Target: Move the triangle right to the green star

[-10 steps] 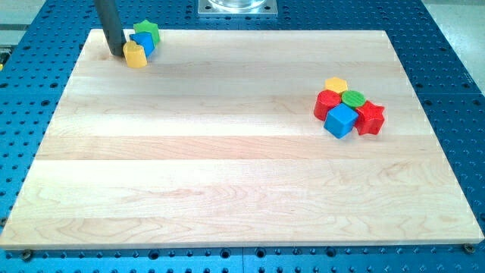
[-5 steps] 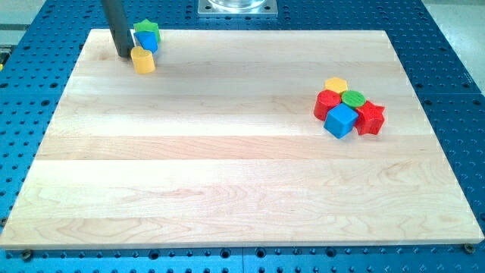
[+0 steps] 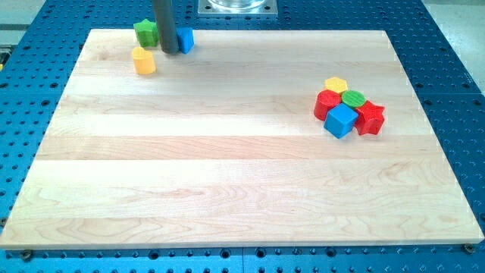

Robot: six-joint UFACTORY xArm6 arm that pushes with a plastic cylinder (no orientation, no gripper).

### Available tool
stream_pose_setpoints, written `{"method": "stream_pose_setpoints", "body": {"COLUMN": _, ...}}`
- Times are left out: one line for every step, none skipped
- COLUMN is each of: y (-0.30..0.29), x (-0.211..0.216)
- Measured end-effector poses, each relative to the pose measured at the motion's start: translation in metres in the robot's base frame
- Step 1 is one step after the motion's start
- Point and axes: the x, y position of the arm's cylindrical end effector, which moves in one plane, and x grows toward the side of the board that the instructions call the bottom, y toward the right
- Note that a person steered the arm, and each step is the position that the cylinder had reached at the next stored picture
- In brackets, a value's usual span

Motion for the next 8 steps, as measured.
{"method": "stream_pose_setpoints", "body": {"y": 0.0, "x": 0.0}}
{"method": "stream_pose_setpoints", "body": {"y": 0.002, "x": 0.0}}
{"method": "stream_pose_setpoints", "body": {"y": 0.008, "x": 0.0}}
{"method": "stream_pose_setpoints", "body": {"y": 0.014, "x": 0.0}}
{"method": "stream_pose_setpoints", "body": {"y": 0.019, "x": 0.0}}
{"method": "stream_pose_setpoints", "body": {"y": 0.023, "x": 0.0}}
{"method": "stream_pose_setpoints", "body": {"y": 0.027, "x": 0.0}}
{"method": "stream_pose_setpoints", "body": {"y": 0.031, "x": 0.0}}
